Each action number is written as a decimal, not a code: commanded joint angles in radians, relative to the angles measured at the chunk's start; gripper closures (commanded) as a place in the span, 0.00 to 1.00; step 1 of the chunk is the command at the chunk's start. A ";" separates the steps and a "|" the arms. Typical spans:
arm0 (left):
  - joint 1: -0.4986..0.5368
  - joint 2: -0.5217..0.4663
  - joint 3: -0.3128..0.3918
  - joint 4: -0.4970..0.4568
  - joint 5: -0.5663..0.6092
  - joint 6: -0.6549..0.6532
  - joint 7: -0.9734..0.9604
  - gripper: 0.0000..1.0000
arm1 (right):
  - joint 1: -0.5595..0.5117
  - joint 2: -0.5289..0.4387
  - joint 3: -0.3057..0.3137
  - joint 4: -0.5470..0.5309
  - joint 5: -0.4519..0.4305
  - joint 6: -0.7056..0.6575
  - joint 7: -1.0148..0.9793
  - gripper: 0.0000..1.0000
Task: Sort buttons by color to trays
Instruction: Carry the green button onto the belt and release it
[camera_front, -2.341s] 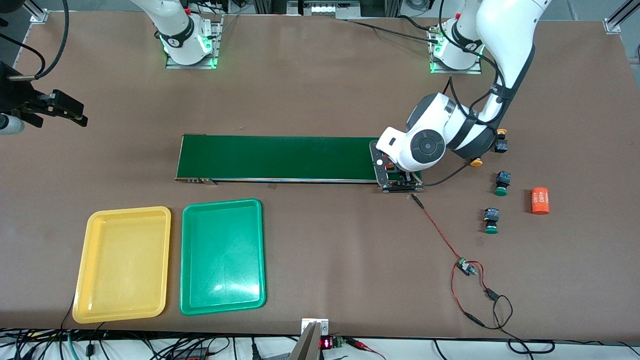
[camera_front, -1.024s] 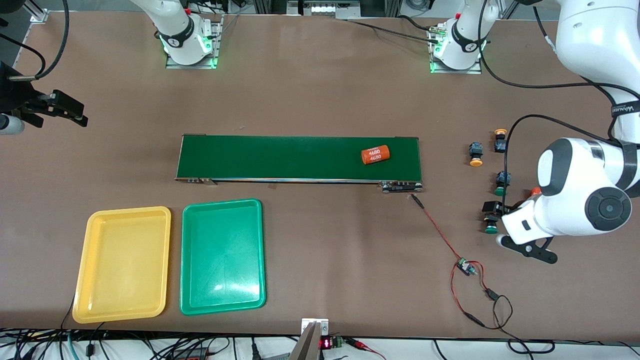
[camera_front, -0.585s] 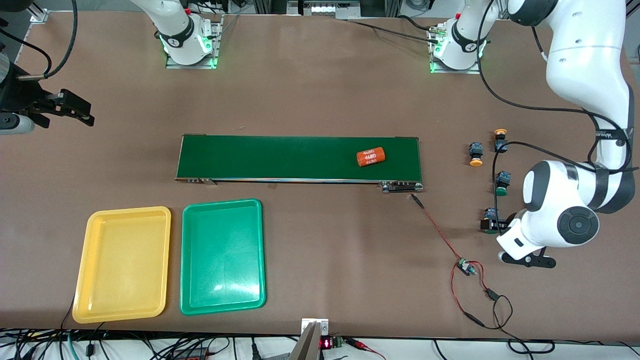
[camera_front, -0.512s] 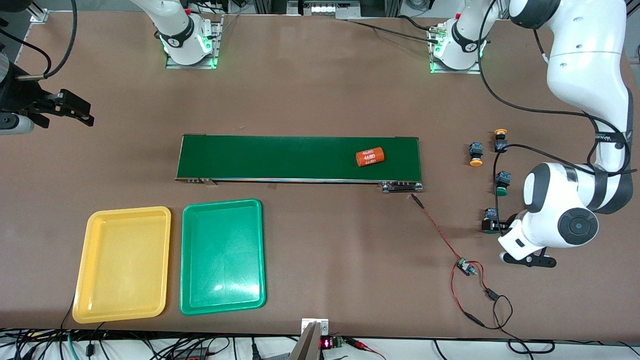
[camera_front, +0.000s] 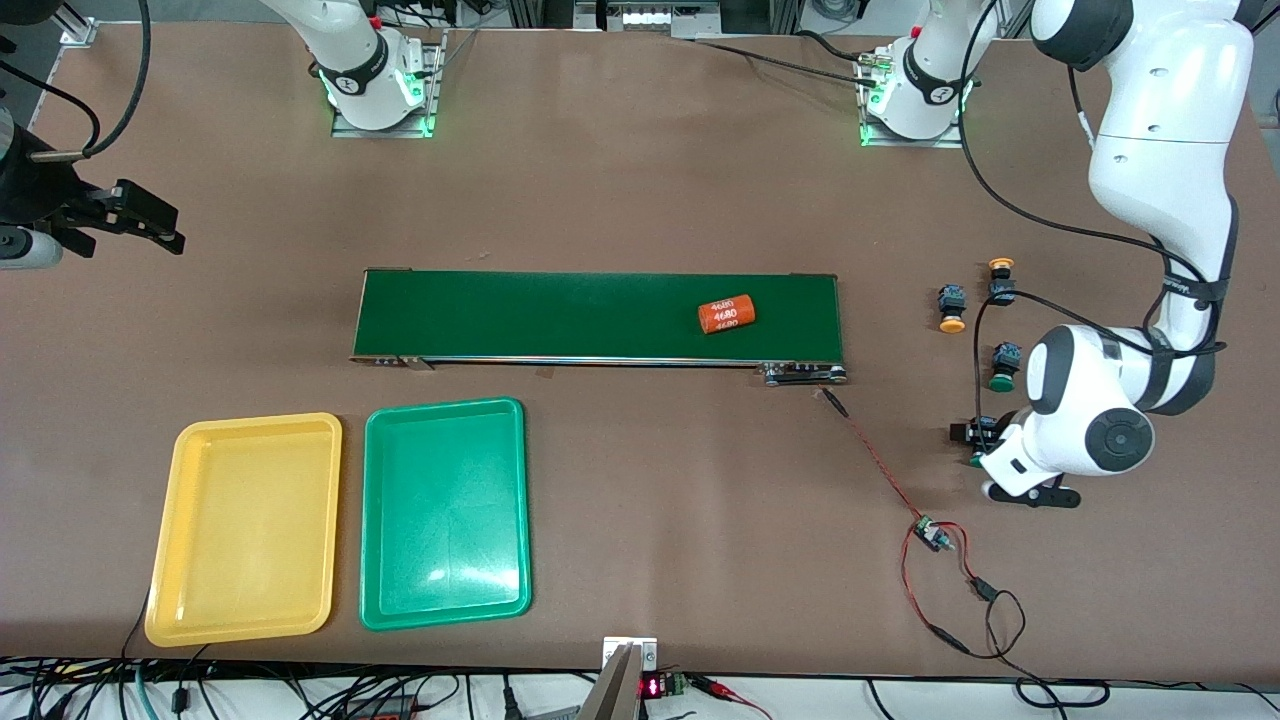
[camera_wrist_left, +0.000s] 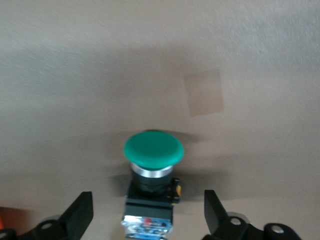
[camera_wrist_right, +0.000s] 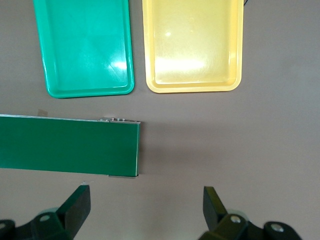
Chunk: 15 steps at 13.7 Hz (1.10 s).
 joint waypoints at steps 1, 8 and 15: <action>-0.003 -0.032 -0.008 -0.036 0.015 0.003 -0.002 0.48 | -0.005 -0.005 0.003 0.003 -0.002 0.004 -0.007 0.00; -0.015 -0.138 -0.086 0.020 0.015 -0.210 0.009 0.76 | -0.005 -0.004 0.003 0.003 -0.002 0.023 -0.007 0.00; -0.001 -0.258 -0.358 -0.120 -0.077 -0.379 -0.266 0.77 | -0.006 -0.004 0.001 0.003 -0.002 0.021 -0.007 0.00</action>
